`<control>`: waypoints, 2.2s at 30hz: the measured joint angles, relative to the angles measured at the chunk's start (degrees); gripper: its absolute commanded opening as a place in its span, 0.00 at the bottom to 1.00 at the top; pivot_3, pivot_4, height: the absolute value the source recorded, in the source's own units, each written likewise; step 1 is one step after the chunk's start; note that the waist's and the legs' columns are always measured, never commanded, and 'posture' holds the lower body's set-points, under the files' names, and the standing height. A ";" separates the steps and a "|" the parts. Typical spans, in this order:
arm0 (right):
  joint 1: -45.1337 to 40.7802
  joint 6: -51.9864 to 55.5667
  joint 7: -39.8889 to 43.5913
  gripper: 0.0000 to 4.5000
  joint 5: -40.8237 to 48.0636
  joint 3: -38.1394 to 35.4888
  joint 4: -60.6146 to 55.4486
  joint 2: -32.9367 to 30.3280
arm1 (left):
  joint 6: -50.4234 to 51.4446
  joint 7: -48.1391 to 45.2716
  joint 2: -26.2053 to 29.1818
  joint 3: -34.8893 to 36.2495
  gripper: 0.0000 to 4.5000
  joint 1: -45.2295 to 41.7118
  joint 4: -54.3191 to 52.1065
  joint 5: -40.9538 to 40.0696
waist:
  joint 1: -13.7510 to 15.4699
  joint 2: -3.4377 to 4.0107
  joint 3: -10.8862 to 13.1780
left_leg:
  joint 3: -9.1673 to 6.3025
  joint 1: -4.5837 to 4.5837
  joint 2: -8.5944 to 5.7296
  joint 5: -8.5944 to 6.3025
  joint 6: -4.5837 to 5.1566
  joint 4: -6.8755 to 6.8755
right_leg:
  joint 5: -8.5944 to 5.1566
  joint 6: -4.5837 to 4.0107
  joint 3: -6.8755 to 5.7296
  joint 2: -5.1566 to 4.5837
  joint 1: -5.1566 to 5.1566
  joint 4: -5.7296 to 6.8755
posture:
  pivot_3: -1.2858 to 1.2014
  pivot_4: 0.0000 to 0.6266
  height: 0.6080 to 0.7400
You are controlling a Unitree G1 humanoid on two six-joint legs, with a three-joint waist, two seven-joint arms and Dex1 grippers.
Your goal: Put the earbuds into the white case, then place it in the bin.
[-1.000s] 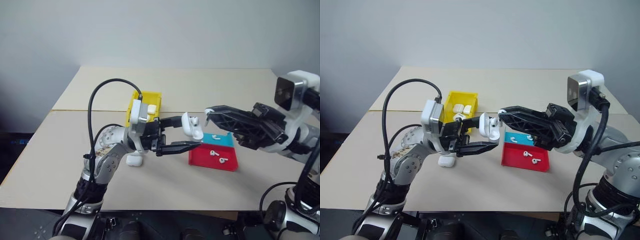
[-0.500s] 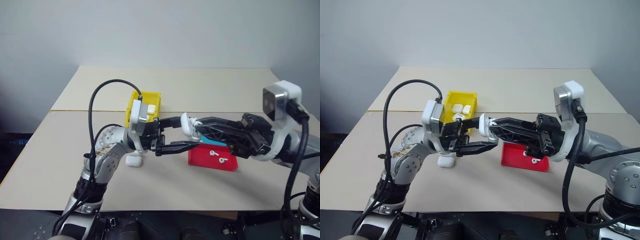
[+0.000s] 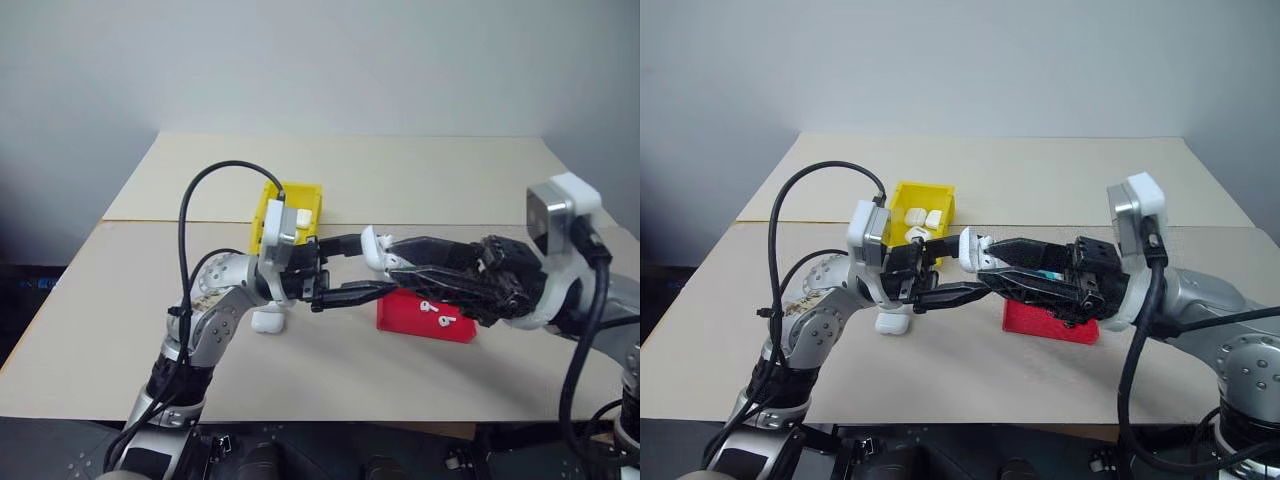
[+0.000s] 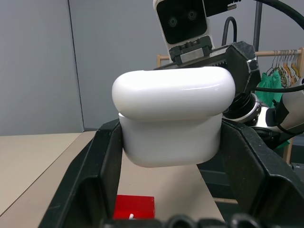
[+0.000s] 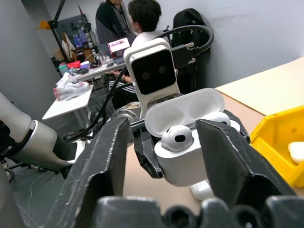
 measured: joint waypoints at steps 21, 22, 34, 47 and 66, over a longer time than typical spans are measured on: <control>-16.33 -1.90 4.92 0.01 -5.94 4.70 8.07 -11.28 | -2.37 -1.81 -1.38 -1.02 0.62 -1.29 7.97 5.44 | -0.27 0.00 0.00 | 0.01 0.00 0.01 -0.01 0.02 -0.02 | 0.00 0.00 0.00 0.01 -0.04 -0.02 | 0.52 0.24 1.00; -19.30 -1.70 5.20 0.01 -8.00 7.30 8.75 -11.31 | -2.78 -2.20 -1.56 -1.12 0.62 -1.62 8.58 5.87 | -0.28 0.00 0.00 | 0.02 0.00 0.01 -0.02 0.02 -0.02 | 0.00 0.00 0.01 0.01 -0.04 -0.03 | 0.52 0.24 1.00; -36.77 3.04 13.07 0.01 -23.90 27.66 8.77 -9.89 | -7.12 -3.74 -4.04 -2.44 0.62 -3.97 13.71 10.52 | 0.35 0.01 0.00 | 0.05 -0.29 0.02 -0.07 0.11 0.00 | 0.00 0.00 0.00 -0.01 -0.28 -0.10 | 0.52 0.24 1.00; -33.56 0.32 21.81 0.01 -34.96 28.43 8.34 -13.23 | -7.39 -1.74 -3.35 -1.29 0.62 -2.27 10.06 10.79 | 0.46 0.01 0.00 | 0.06 -0.29 0.01 -0.07 0.11 0.06 | 0.00 0.00 0.00 -0.03 -0.27 -0.05 | 0.52 0.24 1.00; -6.15 2.12 2.15 0.01 -27.40 3.83 1.47 -2.37 | -13.19 37.37 -6.13 8.08 0.62 -4.27 18.91 31.98 | 0.48 -0.06 -0.05 | 0.03 -0.14 -0.03 -0.06 0.11 0.09 | 0.04 0.06 0.02 -0.05 -0.12 0.02 | 0.52 0.24 1.00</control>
